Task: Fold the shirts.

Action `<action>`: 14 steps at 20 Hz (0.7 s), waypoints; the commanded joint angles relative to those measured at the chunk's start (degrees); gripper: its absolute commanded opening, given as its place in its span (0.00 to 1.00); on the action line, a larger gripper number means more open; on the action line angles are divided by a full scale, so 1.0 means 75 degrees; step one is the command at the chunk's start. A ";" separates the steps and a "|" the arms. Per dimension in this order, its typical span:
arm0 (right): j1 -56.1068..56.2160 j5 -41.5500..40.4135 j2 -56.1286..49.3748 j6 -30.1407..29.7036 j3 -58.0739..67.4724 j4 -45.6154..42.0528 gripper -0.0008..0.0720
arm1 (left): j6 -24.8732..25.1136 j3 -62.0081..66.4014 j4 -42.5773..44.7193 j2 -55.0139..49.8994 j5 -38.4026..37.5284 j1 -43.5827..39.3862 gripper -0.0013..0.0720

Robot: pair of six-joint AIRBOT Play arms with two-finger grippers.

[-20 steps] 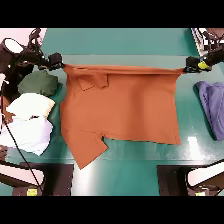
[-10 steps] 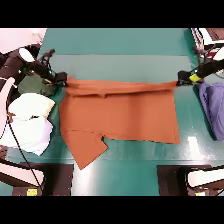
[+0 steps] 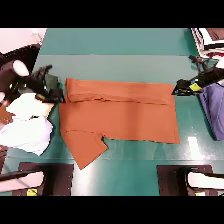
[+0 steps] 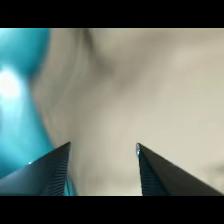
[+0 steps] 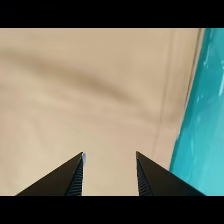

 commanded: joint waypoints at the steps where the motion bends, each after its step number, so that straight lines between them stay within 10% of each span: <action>1: -0.0294 0.0073 0.1075 -0.0306 -0.0938 0.0959 0.53 | -0.0341 -0.2544 -0.0076 0.2142 -0.0029 -0.0015 0.69; 14: -0.0449 -0.0326 0.1856 -0.0446 -0.1804 0.1416 0.53 | -0.0618 -0.6248 -0.2256 0.4033 0.1673 -0.0017 0.69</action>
